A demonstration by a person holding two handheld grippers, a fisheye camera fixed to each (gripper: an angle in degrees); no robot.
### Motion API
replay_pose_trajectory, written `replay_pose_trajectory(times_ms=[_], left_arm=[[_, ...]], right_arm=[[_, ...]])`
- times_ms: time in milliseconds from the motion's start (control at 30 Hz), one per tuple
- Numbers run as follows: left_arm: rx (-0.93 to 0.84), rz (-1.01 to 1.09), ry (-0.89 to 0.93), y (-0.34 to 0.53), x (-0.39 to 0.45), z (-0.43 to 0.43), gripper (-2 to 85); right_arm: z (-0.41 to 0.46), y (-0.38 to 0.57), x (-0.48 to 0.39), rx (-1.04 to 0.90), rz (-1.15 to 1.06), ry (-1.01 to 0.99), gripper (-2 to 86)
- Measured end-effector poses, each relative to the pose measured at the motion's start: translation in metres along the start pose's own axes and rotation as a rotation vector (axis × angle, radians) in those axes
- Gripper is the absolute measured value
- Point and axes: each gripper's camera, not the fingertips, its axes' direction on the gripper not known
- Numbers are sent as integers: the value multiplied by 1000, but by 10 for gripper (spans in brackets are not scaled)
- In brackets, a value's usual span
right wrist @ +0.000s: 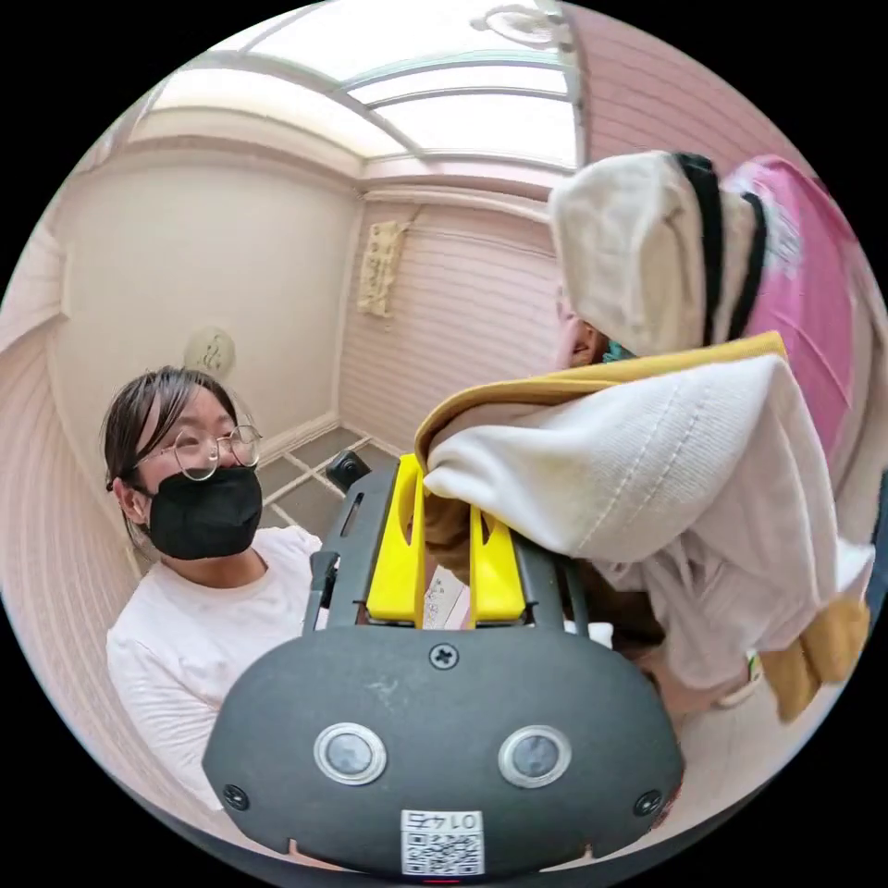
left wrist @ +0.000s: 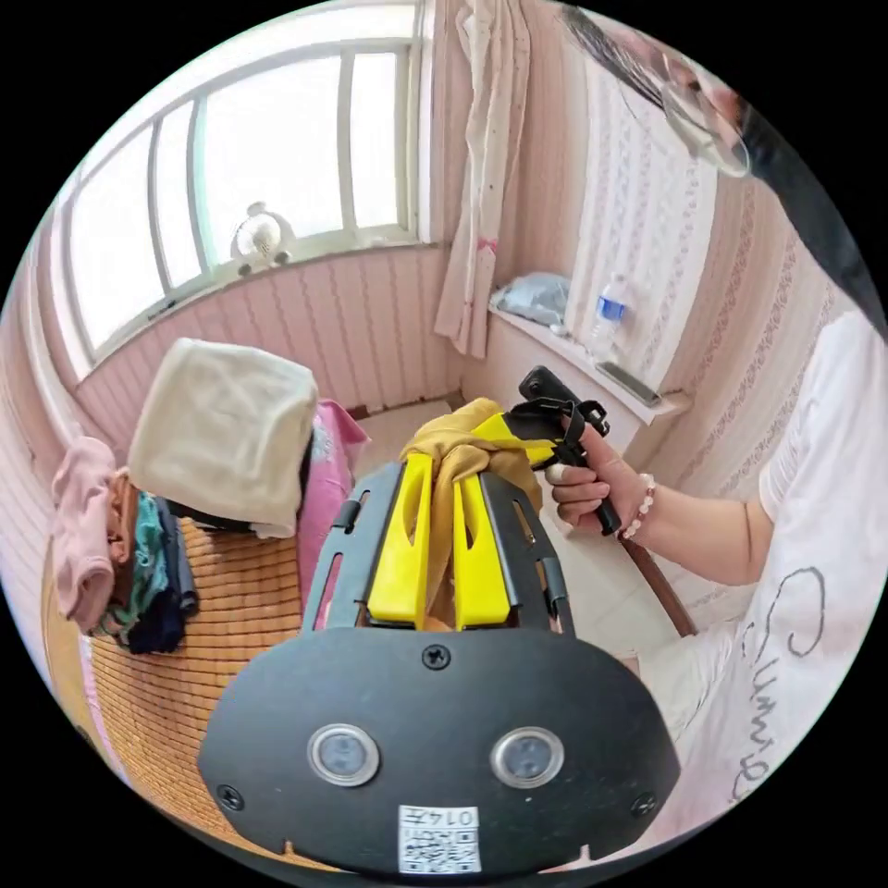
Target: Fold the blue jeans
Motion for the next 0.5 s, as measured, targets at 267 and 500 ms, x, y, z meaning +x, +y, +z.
replay_pose_trajectory(times_ms=[267,500], left_arm=[[186,61,-416,-106,-81,-66,52],[-228,-522,-417,-17,-206,130,36]], right_arm=[[105,-177,-107,-222,-368,310,89],[120,-184,96,-369,145,881,72]])
